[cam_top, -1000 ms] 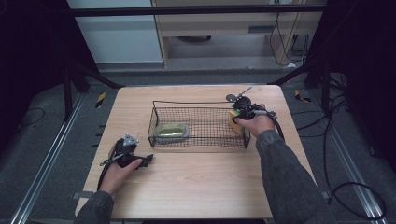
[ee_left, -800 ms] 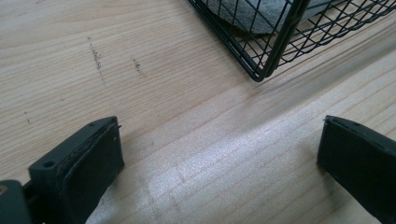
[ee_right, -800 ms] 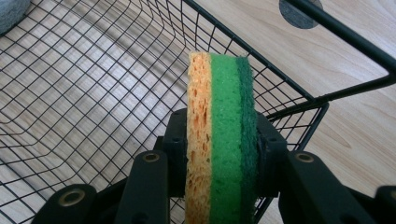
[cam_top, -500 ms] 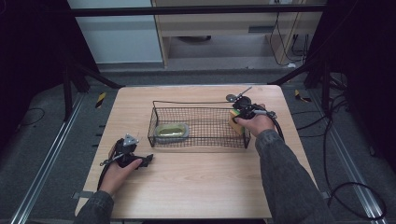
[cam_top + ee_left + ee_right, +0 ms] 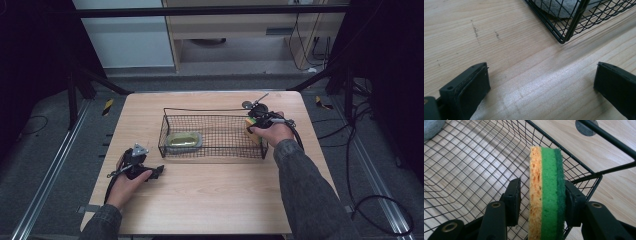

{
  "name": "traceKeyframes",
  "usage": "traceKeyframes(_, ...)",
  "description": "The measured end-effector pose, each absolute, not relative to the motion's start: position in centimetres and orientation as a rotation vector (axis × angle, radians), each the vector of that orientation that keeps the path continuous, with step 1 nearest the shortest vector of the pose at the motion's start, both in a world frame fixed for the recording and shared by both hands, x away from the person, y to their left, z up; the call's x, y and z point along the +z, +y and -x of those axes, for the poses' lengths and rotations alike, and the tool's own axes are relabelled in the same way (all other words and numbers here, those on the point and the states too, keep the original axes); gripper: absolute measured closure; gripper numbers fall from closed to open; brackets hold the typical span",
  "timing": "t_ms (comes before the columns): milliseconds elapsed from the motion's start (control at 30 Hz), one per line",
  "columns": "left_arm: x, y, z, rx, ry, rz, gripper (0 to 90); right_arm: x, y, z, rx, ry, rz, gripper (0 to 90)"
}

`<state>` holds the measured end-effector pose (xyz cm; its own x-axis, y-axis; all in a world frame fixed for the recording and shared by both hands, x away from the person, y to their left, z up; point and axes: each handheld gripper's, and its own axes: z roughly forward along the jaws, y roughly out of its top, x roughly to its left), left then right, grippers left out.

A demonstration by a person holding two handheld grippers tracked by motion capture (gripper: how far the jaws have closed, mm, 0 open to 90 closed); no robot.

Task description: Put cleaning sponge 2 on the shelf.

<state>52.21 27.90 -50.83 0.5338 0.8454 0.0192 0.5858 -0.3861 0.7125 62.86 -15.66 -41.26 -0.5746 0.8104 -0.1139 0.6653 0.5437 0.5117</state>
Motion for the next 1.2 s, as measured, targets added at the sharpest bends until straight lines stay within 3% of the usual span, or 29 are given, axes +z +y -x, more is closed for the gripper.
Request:
traceKeyframes(567, -50.8, 27.9, -52.2, 0.508, 1.152, -2.114, 0.0, -40.6, -14.0, -61.8, 0.644, 2.491, -1.16, 52.5)
traceKeyframes(1200, -50.8, 27.9, -52.2, 0.508, 1.152, -2.115, 0.0, -40.5, -14.0, -60.8, 0.702, 2.489, -1.192, 33.5)
